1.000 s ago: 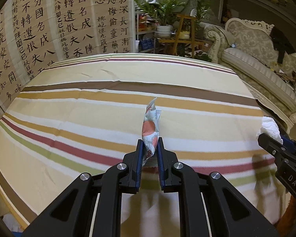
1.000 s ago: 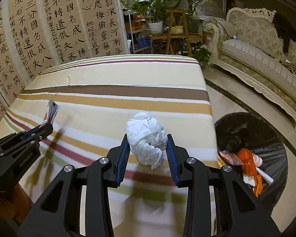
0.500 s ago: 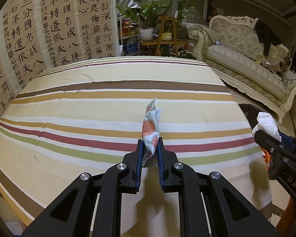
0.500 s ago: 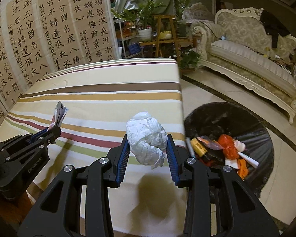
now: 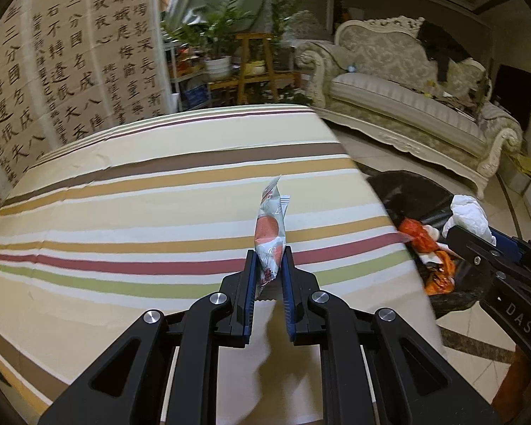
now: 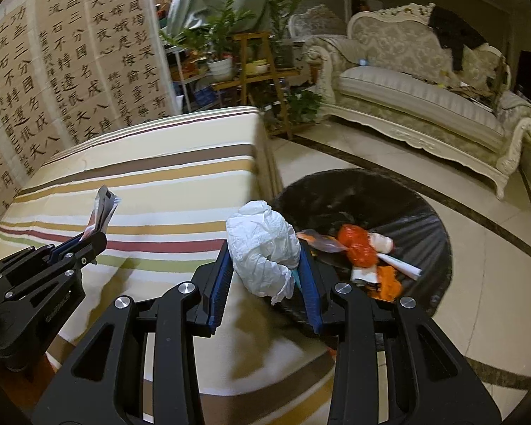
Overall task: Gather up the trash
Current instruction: 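Carry the tube and tissue over the trash bin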
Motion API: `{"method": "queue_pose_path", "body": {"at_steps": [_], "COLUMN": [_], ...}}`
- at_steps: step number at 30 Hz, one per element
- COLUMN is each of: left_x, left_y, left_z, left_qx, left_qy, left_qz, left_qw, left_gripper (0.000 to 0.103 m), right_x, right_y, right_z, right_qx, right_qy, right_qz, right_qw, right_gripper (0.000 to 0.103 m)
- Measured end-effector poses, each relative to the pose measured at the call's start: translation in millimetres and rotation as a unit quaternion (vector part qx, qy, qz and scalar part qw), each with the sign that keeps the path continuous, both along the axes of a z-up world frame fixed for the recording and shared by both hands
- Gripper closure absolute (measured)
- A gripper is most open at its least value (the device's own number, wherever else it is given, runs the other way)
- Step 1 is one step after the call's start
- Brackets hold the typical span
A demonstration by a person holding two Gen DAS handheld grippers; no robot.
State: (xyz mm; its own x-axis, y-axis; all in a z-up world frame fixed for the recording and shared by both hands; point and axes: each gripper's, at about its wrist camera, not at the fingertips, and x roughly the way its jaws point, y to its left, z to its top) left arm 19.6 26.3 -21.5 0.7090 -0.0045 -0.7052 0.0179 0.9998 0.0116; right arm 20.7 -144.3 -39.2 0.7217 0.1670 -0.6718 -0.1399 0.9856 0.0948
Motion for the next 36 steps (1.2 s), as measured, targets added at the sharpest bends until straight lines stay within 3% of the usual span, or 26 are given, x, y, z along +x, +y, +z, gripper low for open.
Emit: {"method": "queue_pose_path", "body": {"at_steps": [20,36], "left_x": [33,76], "left_y": [-85,-127], "left_z": [0,-5], "left_qx": [0.002,0.009], "left_qy": [-0.002,0.005], "left_qz": [-0.089,-0.111], "left_qw": [0.9960,0.9937], "left_gripper": [0.088,0.088], "right_x": [21,58], "right_y": [-70,-95], "right_z": [-11,-14], "right_qx": [-0.001,-0.006], "right_qy": [0.005,0.001], "right_qz": [-0.086,-0.118], "right_qw": [0.996,0.993], "right_gripper": [0.068,0.067]}}
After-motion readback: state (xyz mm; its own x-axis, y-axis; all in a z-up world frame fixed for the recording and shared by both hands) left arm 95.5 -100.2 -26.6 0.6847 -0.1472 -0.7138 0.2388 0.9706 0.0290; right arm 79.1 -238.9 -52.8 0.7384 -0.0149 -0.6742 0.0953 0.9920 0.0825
